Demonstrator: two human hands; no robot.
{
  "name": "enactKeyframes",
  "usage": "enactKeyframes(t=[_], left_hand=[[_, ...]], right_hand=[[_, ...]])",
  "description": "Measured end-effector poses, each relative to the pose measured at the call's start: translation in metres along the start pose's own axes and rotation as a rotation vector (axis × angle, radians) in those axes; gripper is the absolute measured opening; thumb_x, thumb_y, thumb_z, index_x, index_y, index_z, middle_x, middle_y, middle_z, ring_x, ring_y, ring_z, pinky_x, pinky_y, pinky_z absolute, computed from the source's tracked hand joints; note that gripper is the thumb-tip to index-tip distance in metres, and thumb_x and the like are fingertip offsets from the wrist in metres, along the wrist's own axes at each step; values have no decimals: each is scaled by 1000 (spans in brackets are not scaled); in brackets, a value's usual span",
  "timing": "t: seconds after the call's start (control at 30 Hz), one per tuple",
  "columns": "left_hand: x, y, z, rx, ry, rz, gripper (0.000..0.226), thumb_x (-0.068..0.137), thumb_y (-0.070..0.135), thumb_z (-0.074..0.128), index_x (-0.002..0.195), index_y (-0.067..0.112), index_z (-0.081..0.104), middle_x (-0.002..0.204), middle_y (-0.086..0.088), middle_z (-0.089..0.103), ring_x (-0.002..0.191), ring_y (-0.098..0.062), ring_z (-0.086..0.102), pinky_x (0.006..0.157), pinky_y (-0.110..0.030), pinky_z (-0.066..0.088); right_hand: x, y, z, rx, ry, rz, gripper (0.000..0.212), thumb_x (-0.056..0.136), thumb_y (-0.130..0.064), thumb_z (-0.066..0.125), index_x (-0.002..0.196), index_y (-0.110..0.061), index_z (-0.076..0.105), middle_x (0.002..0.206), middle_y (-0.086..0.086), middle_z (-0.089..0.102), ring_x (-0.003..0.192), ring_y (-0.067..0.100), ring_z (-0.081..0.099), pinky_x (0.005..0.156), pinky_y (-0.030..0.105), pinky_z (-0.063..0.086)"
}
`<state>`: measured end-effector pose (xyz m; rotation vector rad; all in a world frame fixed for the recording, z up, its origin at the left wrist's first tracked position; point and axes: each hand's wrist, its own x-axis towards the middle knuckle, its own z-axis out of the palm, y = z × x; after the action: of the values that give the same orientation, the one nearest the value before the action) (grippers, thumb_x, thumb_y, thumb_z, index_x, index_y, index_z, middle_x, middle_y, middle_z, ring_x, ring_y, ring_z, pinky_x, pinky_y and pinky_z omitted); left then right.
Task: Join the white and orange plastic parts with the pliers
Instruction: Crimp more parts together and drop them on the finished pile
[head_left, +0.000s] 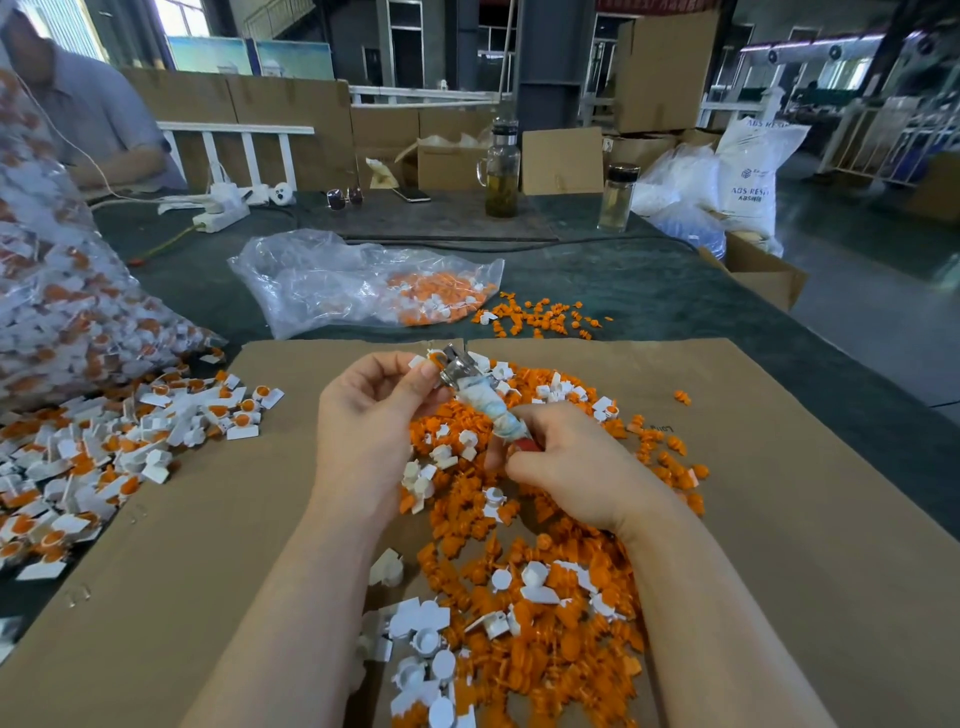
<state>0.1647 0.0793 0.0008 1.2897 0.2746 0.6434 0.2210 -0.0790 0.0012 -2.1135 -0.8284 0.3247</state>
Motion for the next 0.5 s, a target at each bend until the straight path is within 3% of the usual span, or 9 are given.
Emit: enactKeyframes(t=[0.07, 0.23, 0.33, 0.4, 0.5], left_hand=[[0, 0, 0, 7, 6, -1, 4, 88, 5, 66, 85, 7, 68, 65, 5, 71, 61, -5, 69, 60, -15, 55], [2, -4, -1, 22, 28, -40, 6, 88, 6, 66, 84, 9, 68, 65, 6, 72, 61, -5, 69, 59, -15, 54], [5, -4, -4, -66, 33, -131, 4, 87, 6, 67, 84, 9, 69, 70, 2, 74, 65, -7, 71, 61, -18, 57], [8, -3, -11, -187, 68, -216, 3, 88, 10, 67, 89, 10, 70, 79, -1, 76, 74, -10, 74, 67, -21, 60], [21, 0, -31, -416, 265, -333, 11, 92, 16, 65, 100, 10, 69, 90, -4, 78, 82, -9, 75, 68, -20, 60]], right_hand=[[1, 1, 1, -24, -8, 3, 27, 87, -6, 56, 74, -29, 63, 58, -22, 58, 54, -4, 52, 50, 14, 37], [2, 2, 2, -43, -15, 19, 25, 88, -6, 55, 76, -26, 63, 56, -31, 56, 52, -9, 52, 48, 9, 37], [3, 1, 4, -82, 41, 5, 8, 88, -16, 60, 86, -20, 67, 72, -14, 64, 63, 3, 57, 55, 23, 45], [4, 2, 6, -108, 115, 19, 9, 88, -21, 61, 92, -17, 68, 82, -5, 64, 71, 12, 59, 66, 36, 50], [7, 7, 7, -105, 227, 54, 8, 88, -22, 60, 89, -18, 67, 84, -3, 64, 73, 14, 61, 67, 36, 52]])
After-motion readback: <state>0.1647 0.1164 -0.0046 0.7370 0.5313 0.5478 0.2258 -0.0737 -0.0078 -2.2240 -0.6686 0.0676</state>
